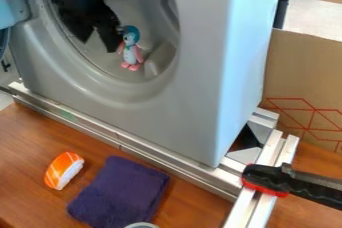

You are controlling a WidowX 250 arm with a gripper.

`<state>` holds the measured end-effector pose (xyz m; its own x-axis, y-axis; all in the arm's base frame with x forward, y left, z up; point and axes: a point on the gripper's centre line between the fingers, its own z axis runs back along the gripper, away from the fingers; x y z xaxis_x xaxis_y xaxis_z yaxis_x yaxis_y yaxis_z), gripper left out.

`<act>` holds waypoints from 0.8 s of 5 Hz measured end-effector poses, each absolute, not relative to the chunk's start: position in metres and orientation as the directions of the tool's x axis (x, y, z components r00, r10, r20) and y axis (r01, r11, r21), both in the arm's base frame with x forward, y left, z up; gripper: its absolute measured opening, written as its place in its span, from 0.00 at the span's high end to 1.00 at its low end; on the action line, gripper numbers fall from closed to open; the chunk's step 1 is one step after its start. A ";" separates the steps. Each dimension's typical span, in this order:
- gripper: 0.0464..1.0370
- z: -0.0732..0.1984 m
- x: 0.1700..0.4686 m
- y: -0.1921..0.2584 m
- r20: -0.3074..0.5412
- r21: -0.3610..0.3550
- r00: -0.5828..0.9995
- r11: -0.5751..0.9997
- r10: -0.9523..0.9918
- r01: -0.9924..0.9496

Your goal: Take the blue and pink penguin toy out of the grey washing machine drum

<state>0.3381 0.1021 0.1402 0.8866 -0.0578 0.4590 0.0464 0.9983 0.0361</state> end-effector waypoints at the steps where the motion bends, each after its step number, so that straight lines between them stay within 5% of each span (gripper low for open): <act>1: 0.03 0.134 0.346 0.091 0.428 0.016 0.900 0.996 -0.084 0.085; 4: 0.03 0.130 0.366 0.086 0.395 0.047 0.916 0.997 -0.070 0.057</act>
<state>0.3661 0.0856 0.1302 0.9161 -0.0705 0.3947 0.0566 0.9973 0.0467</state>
